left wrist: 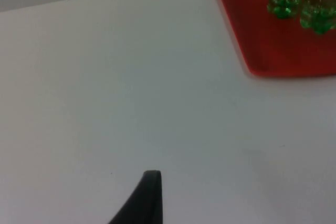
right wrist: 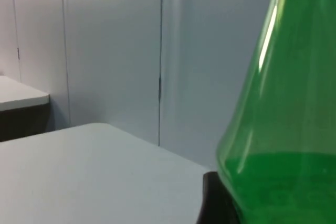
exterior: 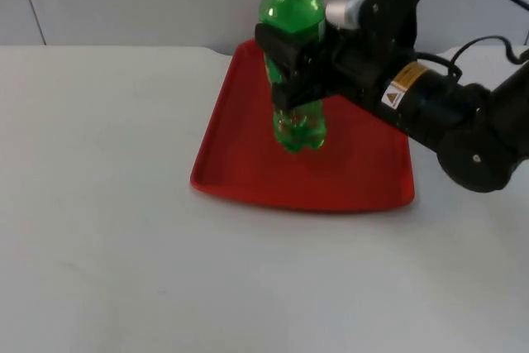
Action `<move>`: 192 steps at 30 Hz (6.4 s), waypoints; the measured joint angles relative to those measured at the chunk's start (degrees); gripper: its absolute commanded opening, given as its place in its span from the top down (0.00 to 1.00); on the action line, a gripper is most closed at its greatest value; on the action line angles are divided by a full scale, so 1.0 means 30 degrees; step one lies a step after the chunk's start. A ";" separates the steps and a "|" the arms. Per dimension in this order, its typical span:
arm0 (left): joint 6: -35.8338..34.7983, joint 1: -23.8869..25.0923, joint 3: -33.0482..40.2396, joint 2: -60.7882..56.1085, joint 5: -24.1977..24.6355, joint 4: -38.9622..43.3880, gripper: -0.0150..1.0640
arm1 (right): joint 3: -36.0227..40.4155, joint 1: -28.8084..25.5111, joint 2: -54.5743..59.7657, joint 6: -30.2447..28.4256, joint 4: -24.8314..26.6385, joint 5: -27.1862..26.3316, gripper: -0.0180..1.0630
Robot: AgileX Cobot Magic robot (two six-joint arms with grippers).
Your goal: Place the bottle upright on the tray.
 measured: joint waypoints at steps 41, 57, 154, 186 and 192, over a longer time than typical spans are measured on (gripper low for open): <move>0.0000 0.0000 0.0000 0.0000 0.0000 0.0109 0.01 | -0.0038 0.0000 0.1476 -0.1073 -0.1276 -0.0441 0.19; 0.0000 0.0000 0.0000 0.0000 0.0000 0.0109 0.01 | 0.2733 0.0000 0.0749 -0.1485 0.0299 -0.0406 0.18; 0.0000 0.0000 0.0000 0.0000 -0.0018 0.0138 0.01 | 0.8364 0.0000 -2.0330 -0.8568 1.3844 3.3346 0.18; 0.0000 0.0000 0.0000 0.0000 -0.0018 0.0138 0.01 | 1.0381 0.0000 -3.6041 -0.6828 1.0805 3.7664 0.18; 0.0000 0.0000 0.0000 0.0000 -0.0018 0.0138 0.01 | 1.0381 0.0040 -3.8681 -0.4741 0.8509 3.9205 0.18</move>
